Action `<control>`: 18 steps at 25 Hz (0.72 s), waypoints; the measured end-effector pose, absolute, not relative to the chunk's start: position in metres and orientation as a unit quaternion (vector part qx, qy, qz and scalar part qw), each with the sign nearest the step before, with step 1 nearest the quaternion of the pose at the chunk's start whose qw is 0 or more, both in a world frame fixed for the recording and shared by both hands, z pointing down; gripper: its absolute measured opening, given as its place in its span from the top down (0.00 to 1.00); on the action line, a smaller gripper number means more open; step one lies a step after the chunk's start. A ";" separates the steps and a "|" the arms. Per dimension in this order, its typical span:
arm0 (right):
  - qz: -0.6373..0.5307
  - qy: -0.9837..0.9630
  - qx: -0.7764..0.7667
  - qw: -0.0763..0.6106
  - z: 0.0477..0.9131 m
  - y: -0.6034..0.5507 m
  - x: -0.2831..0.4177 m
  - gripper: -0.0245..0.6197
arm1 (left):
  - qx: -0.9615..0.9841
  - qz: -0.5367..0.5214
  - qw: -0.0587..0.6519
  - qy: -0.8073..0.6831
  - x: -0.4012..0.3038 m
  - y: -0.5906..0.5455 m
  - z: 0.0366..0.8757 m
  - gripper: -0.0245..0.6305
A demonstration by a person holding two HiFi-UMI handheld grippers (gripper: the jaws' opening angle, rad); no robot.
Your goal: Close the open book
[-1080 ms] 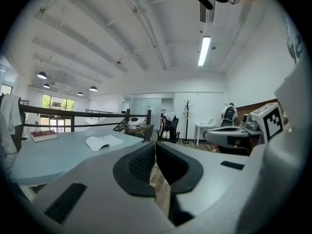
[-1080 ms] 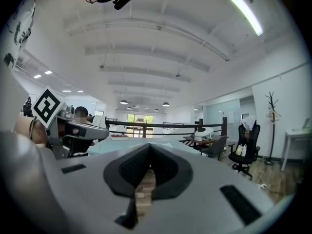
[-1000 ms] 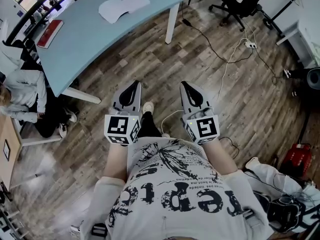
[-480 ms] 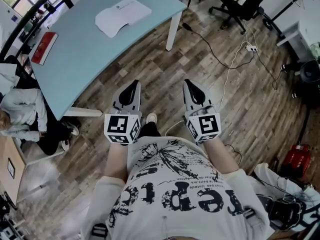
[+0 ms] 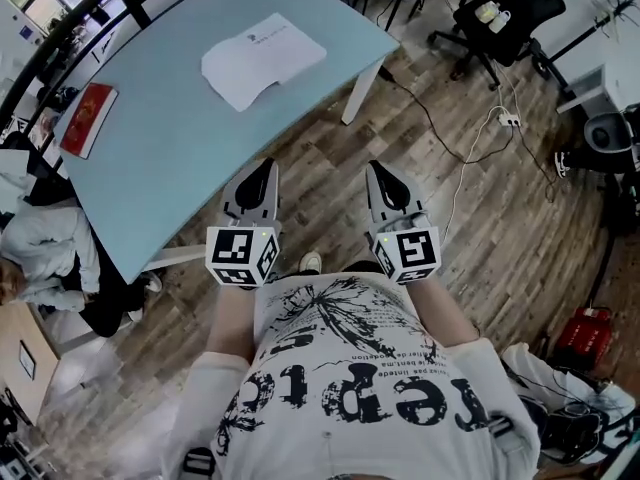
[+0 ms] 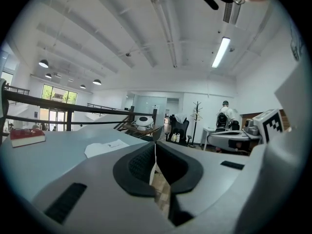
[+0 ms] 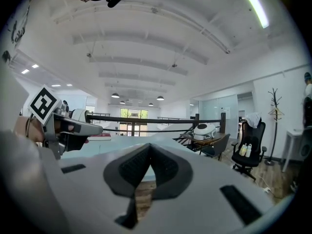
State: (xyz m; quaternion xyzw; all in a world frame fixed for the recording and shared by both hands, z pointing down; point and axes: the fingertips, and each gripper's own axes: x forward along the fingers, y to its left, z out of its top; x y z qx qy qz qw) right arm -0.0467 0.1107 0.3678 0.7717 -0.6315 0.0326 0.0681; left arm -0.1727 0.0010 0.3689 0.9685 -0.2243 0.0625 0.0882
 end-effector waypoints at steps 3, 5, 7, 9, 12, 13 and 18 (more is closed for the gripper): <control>0.034 -0.641 0.764 0.071 0.369 0.080 -0.037 0.95 | 0.965 0.064 0.093 -0.235 -0.166 -0.026 0.372 0.93; 0.036 -0.646 0.759 0.071 0.373 0.061 -0.028 0.95 | 0.963 0.066 0.096 -0.244 -0.161 -0.041 0.376 0.93; 0.038 -0.655 0.751 0.070 0.378 0.042 -0.019 0.95 | 0.959 0.069 0.097 -0.256 -0.155 -0.056 0.382 0.93; 0.037 -0.667 0.740 0.073 0.385 0.023 -0.008 0.95 | 0.955 0.073 0.097 -0.271 -0.148 -0.071 0.389 0.93; 0.022 -0.689 0.719 0.084 0.389 -0.008 0.011 0.95 | 0.947 0.073 0.097 -0.297 -0.131 -0.094 0.394 0.93; 0.017 -0.698 0.711 0.085 0.389 -0.021 0.019 0.95 | 0.944 0.072 0.095 -0.307 -0.124 -0.102 0.394 0.93; 0.008 -0.750 0.656 0.080 0.385 -0.090 0.065 0.95 | 0.921 0.062 0.090 -0.375 -0.088 -0.146 0.387 0.93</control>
